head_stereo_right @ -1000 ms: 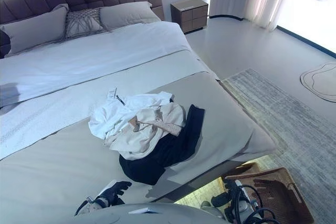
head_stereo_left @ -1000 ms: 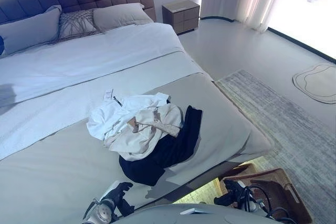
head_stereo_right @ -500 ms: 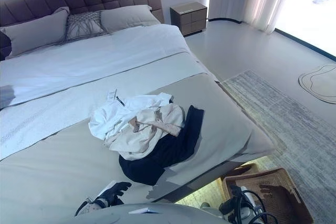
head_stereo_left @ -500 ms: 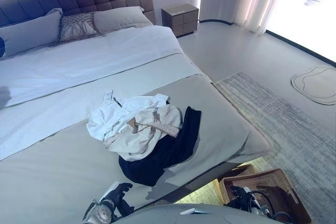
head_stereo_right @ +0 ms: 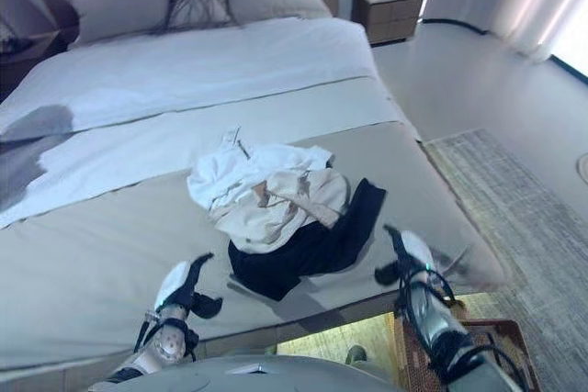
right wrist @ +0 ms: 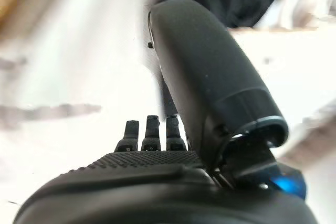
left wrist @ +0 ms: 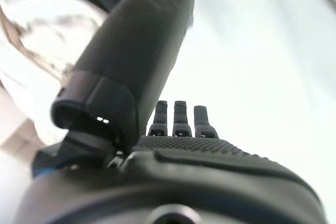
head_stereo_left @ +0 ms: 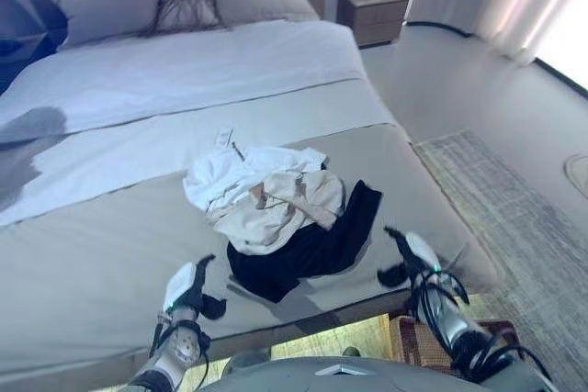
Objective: Pick up the clothes from the bed and place them into the basket
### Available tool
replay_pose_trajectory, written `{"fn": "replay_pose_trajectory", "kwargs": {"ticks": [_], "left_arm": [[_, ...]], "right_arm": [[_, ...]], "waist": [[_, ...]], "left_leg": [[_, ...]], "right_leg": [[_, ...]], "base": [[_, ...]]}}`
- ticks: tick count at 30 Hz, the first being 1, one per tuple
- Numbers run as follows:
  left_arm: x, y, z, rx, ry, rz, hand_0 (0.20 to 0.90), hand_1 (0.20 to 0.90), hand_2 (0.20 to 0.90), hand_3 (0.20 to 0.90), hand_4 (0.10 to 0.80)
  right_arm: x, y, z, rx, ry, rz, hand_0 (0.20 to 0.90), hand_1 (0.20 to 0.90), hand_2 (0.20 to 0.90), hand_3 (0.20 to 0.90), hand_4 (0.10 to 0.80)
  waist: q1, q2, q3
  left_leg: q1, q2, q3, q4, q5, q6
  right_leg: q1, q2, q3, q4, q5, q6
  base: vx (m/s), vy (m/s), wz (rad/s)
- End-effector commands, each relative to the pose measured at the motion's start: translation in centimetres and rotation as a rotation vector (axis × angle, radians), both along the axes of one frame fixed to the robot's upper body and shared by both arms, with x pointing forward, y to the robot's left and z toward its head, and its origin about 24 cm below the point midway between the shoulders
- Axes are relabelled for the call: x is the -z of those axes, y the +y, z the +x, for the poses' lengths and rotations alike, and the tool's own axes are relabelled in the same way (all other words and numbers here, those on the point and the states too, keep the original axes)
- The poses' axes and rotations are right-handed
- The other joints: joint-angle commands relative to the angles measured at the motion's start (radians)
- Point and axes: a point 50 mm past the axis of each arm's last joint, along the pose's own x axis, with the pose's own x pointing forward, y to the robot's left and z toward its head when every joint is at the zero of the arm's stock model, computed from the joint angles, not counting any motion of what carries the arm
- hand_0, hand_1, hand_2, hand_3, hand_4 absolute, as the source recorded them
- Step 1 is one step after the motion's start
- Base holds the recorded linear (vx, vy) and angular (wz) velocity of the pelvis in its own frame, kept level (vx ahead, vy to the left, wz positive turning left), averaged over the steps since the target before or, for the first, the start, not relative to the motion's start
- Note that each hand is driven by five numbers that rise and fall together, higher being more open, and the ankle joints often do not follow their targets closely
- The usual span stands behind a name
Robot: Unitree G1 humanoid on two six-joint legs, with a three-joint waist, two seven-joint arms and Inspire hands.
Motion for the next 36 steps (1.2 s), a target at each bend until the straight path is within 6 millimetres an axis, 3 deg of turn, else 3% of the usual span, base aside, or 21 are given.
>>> {"fn": "replay_pose_trajectory", "kwargs": {"ticks": [1,5,10,18,26,31,36], "left_arm": [[-6.9,3.0,6.2,0.115,-0.343,0.268,0.900,0.900,0.900,0.900,0.800],[-11.0,2.8,9.4,0.189,-0.514,0.355,0.900,0.900,0.900,0.900,0.800],[-15.0,1.8,11.0,0.222,-0.772,0.351,0.900,0.900,0.900,0.900,0.800],[-16.6,0.5,10.5,0.256,-0.876,0.137,0.900,0.900,0.900,0.900,0.800],[-19.5,-1.1,10.1,0.332,-1.045,0.010,0.900,0.900,0.900,0.900,0.800],[-21.8,-1.9,10.0,0.380,-1.147,-0.059,0.900,0.900,0.900,0.900,0.800],[-22.7,-2.2,9.9,0.402,-1.177,-0.079,0.900,0.900,0.900,0.900,0.800]], "right_arm": [[-7.2,1.9,6.4,-0.132,-0.308,-0.101,0.900,0.900,0.900,0.900,0.800],[-12.7,2.4,10.3,-0.153,-0.444,-0.186,0.900,0.900,0.900,0.900,0.800],[-17.3,3.5,13.1,-0.136,-0.543,-0.241,0.900,0.900,0.900,0.900,0.800],[-20.2,4.1,14.5,-0.102,-0.611,-0.239,0.900,0.900,0.900,0.900,0.800],[-22.3,3.2,15.6,-0.034,-0.633,-0.248,0.900,0.900,0.900,0.900,0.800],[-23.4,1.7,16.0,0.047,-0.639,-0.291,0.900,0.900,0.900,0.900,0.800],[-25.0,0.1,16.3,0.117,-0.619,-0.348,0.900,0.900,0.900,0.900,0.800]], "waist": [[0.053,-0.050,0.059],[0.097,-0.034,0.139],[0.148,-0.011,0.222],[0.213,-0.003,0.307],[0.256,0.008,0.369],[0.273,0.014,0.394],[0.284,0.018,0.394]], "left_leg": [[-0.063,-0.050,0.026,0.139,-0.100,0.005],[-0.189,-0.068,-0.030,0.219,-0.085,-0.001],[-0.319,-0.095,-0.061,0.346,-0.095,0.005],[-0.464,-0.145,-0.068,0.593,-0.203,0.027],[-0.601,-0.192,-0.076,0.765,-0.250,0.061],[-0.689,-0.224,-0.070,0.863,-0.277,0.079],[-0.783,-0.240,-0.070,0.949,-0.302,0.093]], "right_leg": [[-0.044,-0.038,0.012,0.216,-0.162,-0.023],[-0.148,-0.052,-0.031,0.335,-0.200,-0.051],[-0.272,-0.103,-0.069,0.499,-0.244,-0.079],[-0.377,-0.146,-0.087,0.751,-0.346,-0.116],[-0.490,-0.157,-0.084,0.933,-0.400,-0.136],[-0.582,-0.176,-0.082,1.021,-0.413,-0.129],[-0.688,-0.191,-0.069,1.094,-0.420,-0.122]], "base": [[-0.104,0.020,0.36],[-0.173,0.025,0.43],[-0.138,0.032,0.31],[0.036,0.001,0.30],[0.020,-0.013,0.17],[0.001,-0.024,0.10],[0.002,-0.010,0.10]]}}
